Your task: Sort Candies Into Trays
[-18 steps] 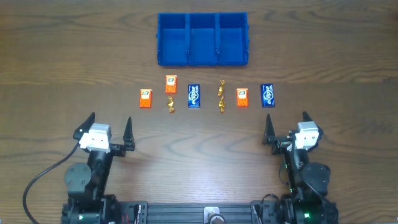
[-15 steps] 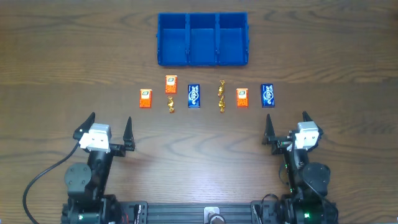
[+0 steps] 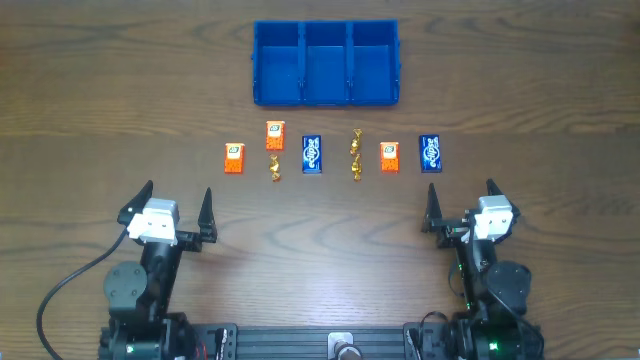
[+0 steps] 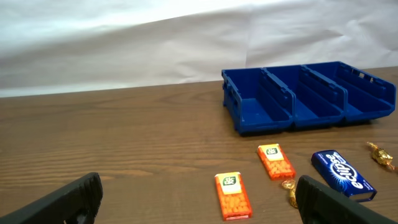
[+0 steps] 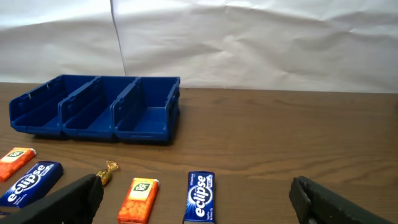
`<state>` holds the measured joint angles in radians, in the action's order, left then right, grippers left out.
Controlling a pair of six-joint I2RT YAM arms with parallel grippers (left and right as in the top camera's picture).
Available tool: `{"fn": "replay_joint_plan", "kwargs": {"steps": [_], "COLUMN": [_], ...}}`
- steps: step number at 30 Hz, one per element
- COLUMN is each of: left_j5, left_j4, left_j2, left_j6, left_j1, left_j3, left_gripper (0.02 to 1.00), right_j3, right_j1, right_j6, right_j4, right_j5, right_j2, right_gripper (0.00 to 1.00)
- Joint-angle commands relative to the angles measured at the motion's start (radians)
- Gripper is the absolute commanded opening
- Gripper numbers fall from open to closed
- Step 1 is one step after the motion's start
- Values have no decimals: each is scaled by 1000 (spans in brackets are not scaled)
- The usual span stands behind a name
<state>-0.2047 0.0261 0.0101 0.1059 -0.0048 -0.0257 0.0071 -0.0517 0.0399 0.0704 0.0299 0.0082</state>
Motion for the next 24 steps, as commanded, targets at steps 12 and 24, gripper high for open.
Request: {"fn": "replay_joint_plan", "kwargs": {"steps": [12,24], "left_j5": [-24,-6], "left_j4": [30,30], "left_j2": [-5,327], "left_j6": [10,-137], "left_j1": [2,1], "left_j3": [21,-264], "left_gripper": [998,998], "right_j3": [1,1], "right_j1": [-3,-3], "right_j6": [-15,-15], "right_j4": [11,11], "right_j5": [-5,-5], "right_j2": [-5,-5], "right_gripper": [998,998]}}
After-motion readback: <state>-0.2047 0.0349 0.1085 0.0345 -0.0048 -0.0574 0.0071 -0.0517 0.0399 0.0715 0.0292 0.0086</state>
